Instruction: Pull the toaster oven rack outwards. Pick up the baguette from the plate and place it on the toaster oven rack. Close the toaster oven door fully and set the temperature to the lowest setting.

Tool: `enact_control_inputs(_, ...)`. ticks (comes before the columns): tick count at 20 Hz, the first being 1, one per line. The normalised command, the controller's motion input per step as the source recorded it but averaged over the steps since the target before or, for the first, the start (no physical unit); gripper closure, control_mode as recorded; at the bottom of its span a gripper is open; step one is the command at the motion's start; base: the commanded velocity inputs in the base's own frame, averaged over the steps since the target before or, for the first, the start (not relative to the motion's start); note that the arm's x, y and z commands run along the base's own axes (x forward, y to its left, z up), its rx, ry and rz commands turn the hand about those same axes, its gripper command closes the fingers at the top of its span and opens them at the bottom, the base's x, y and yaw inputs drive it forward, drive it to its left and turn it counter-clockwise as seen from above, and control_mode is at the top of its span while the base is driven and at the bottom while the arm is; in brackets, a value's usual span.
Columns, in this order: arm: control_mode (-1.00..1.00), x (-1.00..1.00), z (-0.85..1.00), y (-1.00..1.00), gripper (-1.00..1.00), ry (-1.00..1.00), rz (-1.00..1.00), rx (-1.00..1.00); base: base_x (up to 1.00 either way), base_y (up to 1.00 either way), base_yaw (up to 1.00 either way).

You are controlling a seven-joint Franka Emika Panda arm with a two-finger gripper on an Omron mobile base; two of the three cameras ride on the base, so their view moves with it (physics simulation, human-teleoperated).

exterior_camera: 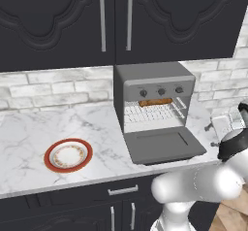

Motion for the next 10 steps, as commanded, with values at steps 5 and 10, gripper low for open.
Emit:
enact_control_inputs(5, -1.0, -0.11, -0.33, -0.02, -1.0, -0.03, 0.17, 0.12, 0.0, 0.0, 0.0)
enact_control_inputs(10, -1.0, -0.2, -0.08, 0.01, -1.0, -0.21, 0.01, 0.02, 0.0, 0.0, 0.0)
